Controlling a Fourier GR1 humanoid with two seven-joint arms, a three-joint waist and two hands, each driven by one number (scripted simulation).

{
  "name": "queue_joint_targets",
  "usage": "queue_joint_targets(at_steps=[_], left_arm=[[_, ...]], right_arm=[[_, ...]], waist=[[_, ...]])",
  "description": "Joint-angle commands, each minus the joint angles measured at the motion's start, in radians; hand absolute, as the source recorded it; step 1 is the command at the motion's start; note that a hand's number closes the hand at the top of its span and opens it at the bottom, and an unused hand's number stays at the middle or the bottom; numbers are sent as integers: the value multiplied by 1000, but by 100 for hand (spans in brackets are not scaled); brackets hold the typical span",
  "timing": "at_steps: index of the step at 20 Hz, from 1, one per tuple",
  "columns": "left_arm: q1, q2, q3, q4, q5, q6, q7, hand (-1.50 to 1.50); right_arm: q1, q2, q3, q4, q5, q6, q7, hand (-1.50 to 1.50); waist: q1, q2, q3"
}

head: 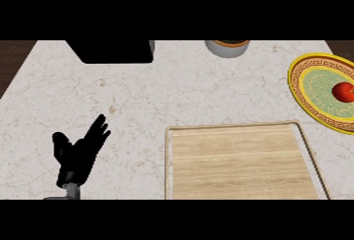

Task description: Pick the tomato from the tray and place it in the plate

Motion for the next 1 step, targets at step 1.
queue_joint_targets(at_steps=[1], left_arm=[[13,-30,-22,12,-36,31,4,0]], right_arm=[[155,93,35,-275,-28,-10,111,-150]], waist=[[-3,2,-2]])
